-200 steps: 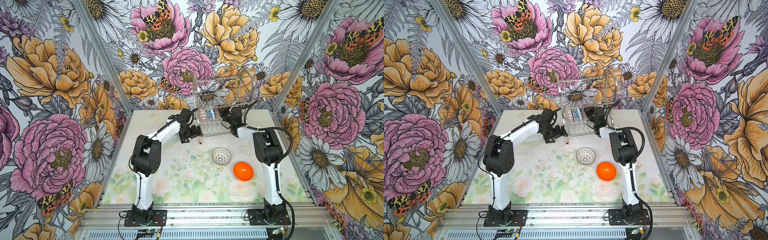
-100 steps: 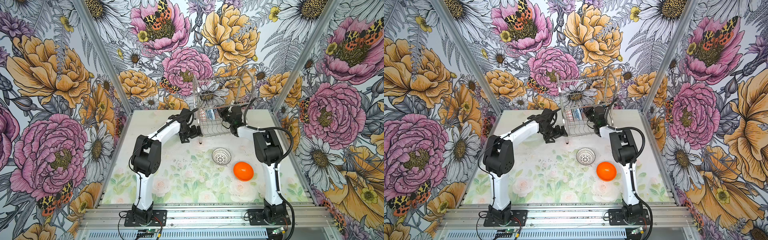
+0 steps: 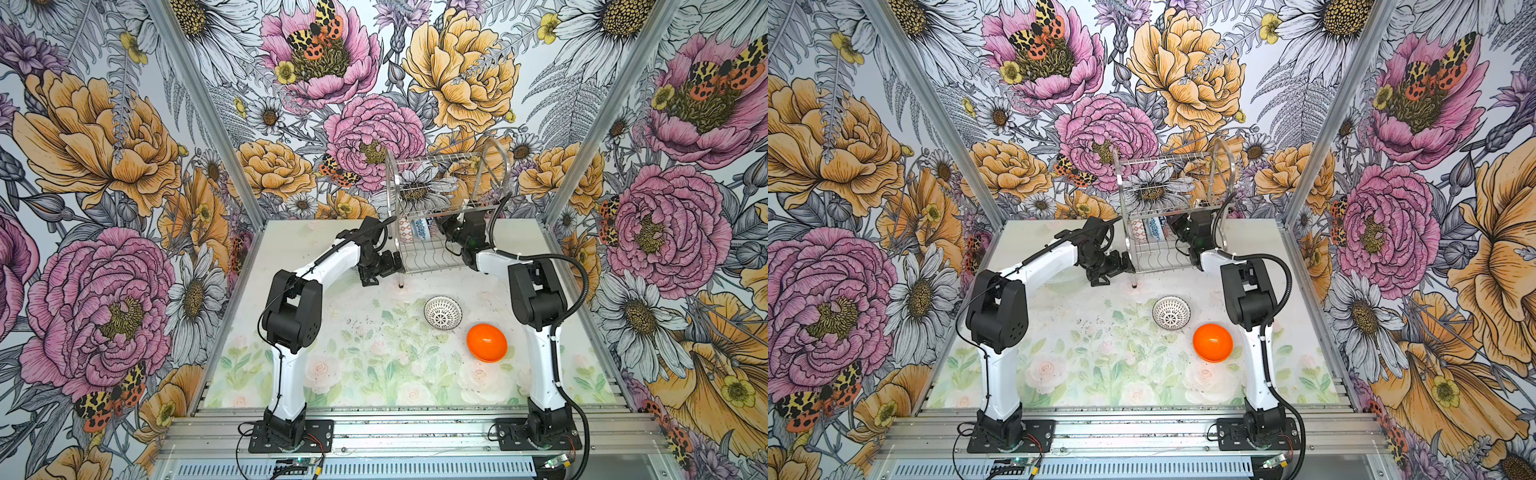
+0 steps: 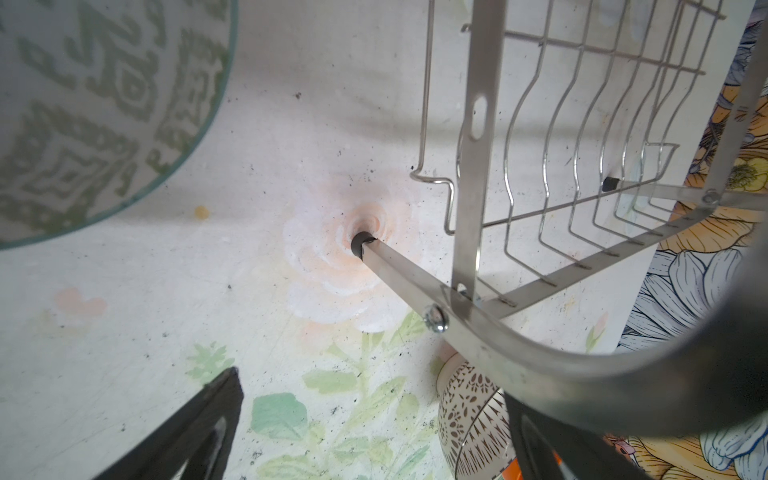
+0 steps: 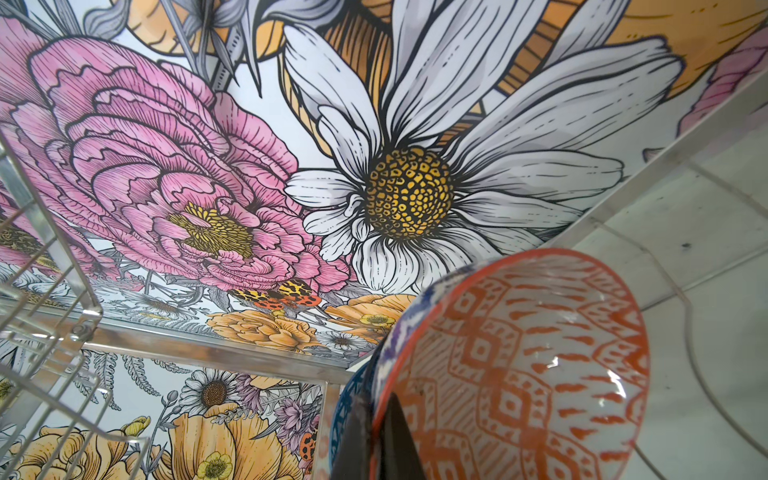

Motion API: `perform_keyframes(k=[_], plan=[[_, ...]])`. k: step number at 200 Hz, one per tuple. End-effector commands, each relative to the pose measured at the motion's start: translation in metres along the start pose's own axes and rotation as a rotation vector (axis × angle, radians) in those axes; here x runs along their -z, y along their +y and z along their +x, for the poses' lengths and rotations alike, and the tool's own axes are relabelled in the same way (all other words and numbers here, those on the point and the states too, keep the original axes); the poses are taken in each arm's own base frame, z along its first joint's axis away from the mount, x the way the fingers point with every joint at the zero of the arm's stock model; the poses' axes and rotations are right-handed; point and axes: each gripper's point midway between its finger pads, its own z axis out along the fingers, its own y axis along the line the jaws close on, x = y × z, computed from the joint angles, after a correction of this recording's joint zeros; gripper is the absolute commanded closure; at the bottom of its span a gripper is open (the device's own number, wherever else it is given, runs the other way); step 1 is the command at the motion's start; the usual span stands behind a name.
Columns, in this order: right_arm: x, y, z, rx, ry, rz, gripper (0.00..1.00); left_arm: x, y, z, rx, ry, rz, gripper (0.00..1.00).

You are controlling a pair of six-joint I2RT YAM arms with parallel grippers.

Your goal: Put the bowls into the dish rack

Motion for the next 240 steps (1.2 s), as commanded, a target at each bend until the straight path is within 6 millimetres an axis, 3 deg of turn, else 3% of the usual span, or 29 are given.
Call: perform_keyframes(k=[1, 240], plan=[[-0.003, -0.036, 0.002, -0.014, 0.008, 0.092, 0.95, 0.01, -0.008, -0.007, -0.021, -0.023, 0.034, 0.01], [-0.004, -0.073, 0.014, 0.017, 0.127, 0.104, 0.9, 0.005, -0.009, -0.003, 0.008, -0.013, 0.005, 0.01]])
